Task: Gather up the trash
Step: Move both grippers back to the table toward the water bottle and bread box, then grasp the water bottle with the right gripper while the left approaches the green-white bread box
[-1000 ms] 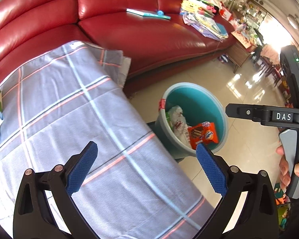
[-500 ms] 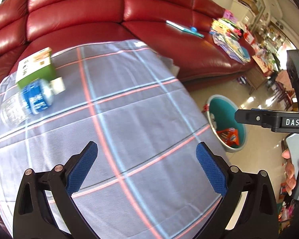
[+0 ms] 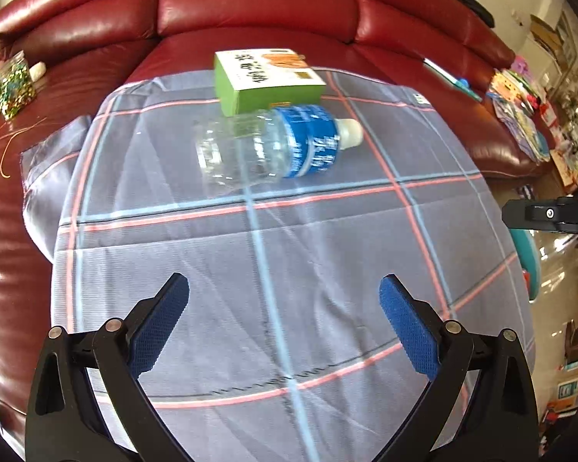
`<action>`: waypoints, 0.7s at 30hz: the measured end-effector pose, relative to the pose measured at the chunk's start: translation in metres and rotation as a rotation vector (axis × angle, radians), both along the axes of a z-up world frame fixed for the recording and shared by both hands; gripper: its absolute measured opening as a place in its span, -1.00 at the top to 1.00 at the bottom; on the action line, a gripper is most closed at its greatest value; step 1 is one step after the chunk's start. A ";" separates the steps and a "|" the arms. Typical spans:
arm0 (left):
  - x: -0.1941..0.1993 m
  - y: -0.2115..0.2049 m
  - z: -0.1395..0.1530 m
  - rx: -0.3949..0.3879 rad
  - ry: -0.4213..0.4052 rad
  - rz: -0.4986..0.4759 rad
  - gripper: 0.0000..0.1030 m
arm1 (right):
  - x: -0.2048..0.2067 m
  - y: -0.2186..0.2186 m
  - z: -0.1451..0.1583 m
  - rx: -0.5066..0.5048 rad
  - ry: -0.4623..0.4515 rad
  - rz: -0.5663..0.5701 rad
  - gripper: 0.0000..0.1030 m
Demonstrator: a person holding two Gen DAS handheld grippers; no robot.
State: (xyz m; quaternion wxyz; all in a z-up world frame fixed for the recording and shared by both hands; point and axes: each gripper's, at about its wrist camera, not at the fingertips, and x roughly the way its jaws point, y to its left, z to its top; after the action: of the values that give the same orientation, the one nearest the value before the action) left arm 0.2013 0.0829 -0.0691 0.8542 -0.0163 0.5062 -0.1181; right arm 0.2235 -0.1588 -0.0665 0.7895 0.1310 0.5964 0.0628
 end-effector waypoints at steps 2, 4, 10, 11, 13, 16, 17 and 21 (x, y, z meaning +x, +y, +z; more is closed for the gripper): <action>0.010 0.020 -0.002 0.012 -0.002 0.027 -0.92 | 0.012 0.017 -0.003 0.021 0.016 -0.016 -0.78; 0.020 0.036 -0.004 0.030 -0.003 0.048 -0.92 | 0.024 0.030 -0.005 0.028 0.022 -0.044 -0.78; 0.049 0.077 -0.006 0.039 -0.009 0.112 -0.92 | 0.059 0.063 -0.013 0.113 0.063 -0.154 -0.78; 0.053 0.082 -0.006 0.037 -0.013 0.122 -0.92 | 0.064 0.066 -0.014 0.129 0.067 -0.181 -0.78; 0.062 0.090 -0.007 0.041 -0.018 0.136 -0.92 | 0.073 0.075 -0.017 0.149 0.074 -0.227 -0.74; 0.076 0.096 -0.010 0.036 -0.020 0.148 -0.92 | 0.084 0.090 -0.024 0.145 0.082 -0.281 -0.54; 0.079 0.097 -0.011 0.035 -0.021 0.148 -0.92 | 0.086 0.092 -0.027 0.141 0.080 -0.305 -0.53; 0.092 0.096 -0.021 0.045 -0.015 0.140 -0.92 | 0.093 0.096 -0.037 0.160 0.066 -0.404 -0.53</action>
State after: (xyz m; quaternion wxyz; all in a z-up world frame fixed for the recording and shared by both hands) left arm 0.2933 0.1793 -0.0898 0.8643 -0.0316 0.4998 -0.0469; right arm 0.3160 -0.0630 -0.1035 0.7532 0.3120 0.5766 -0.0541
